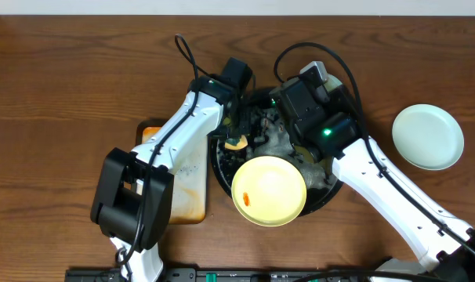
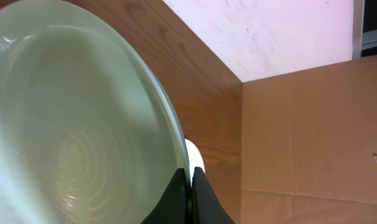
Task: Clean dirty plates on tray and stack at the side
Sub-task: 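Tilt the plate up with right gripper and scrub it with left sponge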
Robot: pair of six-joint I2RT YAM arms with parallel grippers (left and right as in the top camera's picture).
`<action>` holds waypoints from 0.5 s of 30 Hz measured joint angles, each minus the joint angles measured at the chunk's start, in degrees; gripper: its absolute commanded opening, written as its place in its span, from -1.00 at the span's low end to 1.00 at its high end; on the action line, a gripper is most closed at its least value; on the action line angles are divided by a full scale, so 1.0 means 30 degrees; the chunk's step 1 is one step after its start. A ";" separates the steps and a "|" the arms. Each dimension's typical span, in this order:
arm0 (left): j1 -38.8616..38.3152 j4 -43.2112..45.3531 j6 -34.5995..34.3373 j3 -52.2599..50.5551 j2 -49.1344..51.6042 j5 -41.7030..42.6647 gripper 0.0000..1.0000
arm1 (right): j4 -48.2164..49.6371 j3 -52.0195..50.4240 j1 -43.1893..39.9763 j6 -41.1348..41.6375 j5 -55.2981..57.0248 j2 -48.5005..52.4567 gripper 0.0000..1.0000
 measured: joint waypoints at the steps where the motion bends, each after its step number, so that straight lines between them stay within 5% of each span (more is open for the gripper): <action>1: 0.0000 0.0000 0.0000 0.0000 0.0000 0.0000 -0.84 | -0.0044 0.0000 0.0000 0.0007 0.0007 0.0000 -0.98; 15: 0.0000 0.0007 -0.0007 0.0000 0.0000 0.0000 -0.85 | 0.0117 0.0000 0.0226 0.0656 -0.0189 0.0000 -0.98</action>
